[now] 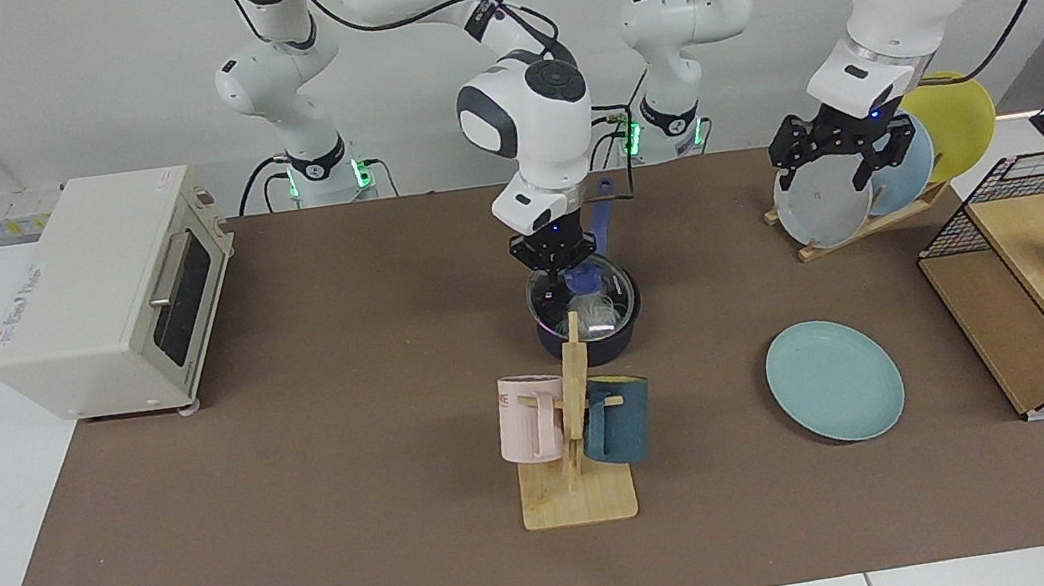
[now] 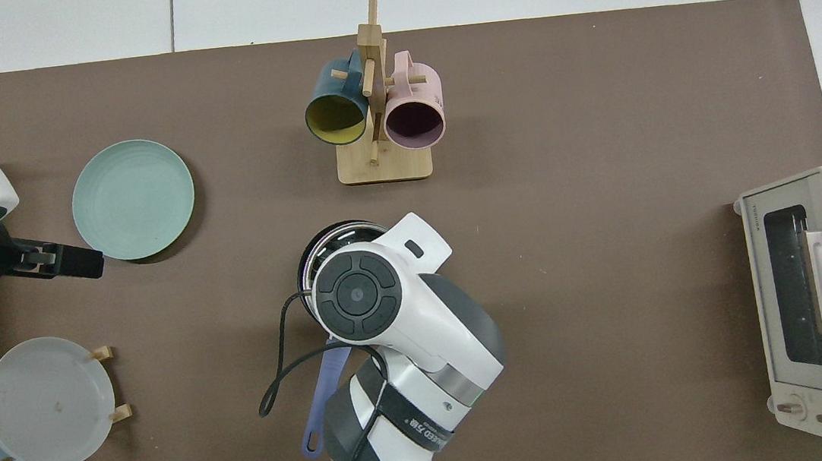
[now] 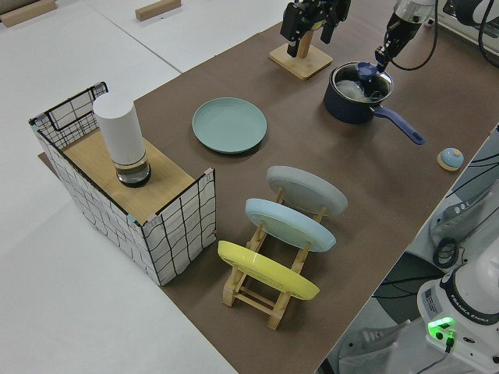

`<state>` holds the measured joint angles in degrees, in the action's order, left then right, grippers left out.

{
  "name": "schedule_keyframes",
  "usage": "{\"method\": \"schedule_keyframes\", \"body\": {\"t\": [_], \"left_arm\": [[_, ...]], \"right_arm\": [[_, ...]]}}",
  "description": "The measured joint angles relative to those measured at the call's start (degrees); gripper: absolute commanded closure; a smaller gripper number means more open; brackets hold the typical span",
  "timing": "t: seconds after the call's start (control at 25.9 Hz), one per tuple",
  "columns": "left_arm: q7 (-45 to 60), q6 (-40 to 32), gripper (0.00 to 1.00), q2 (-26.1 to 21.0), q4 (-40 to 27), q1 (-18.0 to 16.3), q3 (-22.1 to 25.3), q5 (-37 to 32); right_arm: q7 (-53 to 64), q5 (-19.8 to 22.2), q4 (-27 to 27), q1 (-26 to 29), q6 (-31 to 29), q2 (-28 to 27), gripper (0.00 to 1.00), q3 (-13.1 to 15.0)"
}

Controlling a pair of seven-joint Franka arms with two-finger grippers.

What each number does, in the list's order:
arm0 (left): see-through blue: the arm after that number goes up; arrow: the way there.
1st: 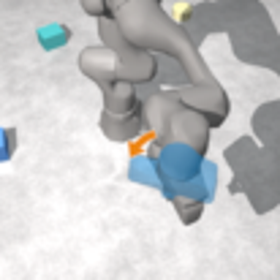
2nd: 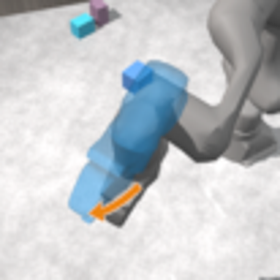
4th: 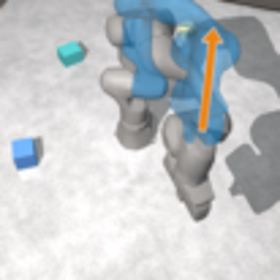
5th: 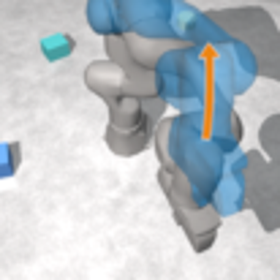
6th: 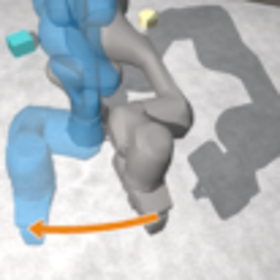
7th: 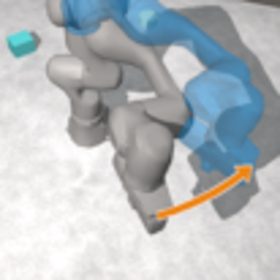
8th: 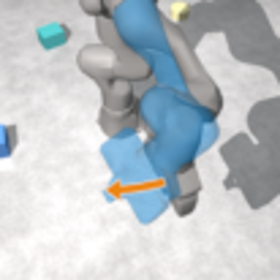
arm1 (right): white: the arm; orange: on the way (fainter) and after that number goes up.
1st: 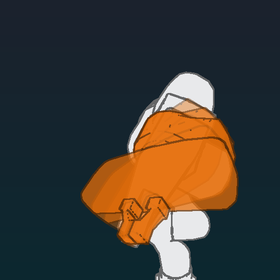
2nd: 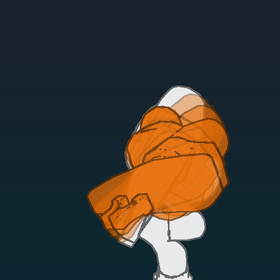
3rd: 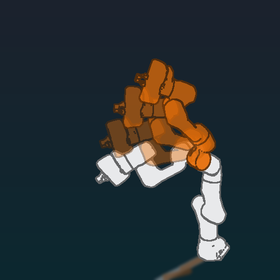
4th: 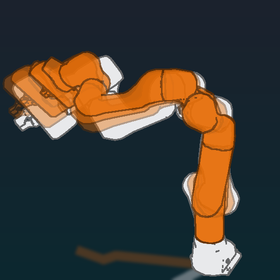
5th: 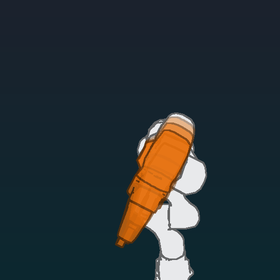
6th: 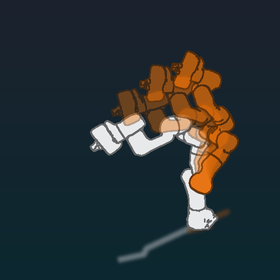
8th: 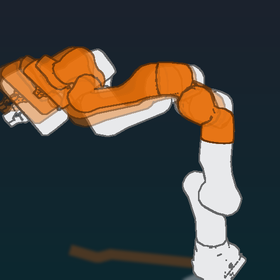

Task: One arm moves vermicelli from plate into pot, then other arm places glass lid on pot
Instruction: 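Lower the glass lid onto the pot with the right gripper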

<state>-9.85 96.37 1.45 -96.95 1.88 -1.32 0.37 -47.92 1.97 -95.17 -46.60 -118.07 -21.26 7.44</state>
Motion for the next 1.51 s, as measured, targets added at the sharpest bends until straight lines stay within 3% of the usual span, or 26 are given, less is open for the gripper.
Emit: {"method": "schedule_keyframes", "body": {"t": [1.08, 1.51], "left_arm": [[0.0, 0.0, 0.00, 0.0, 0.0, 0.0, 0.0, 0.0], [0.0, 0.0, 0.00, 0.0, 0.0, 0.0, 0.0, 0.0]], "right_arm": [[1.9, -0.5, -0.4, 0.1, -1.0, -0.5, 1.00, 0.0], [2.3, -0.5, 1.7, 2.0, 3.5, 2.7, 1.00, 0.8]]}}
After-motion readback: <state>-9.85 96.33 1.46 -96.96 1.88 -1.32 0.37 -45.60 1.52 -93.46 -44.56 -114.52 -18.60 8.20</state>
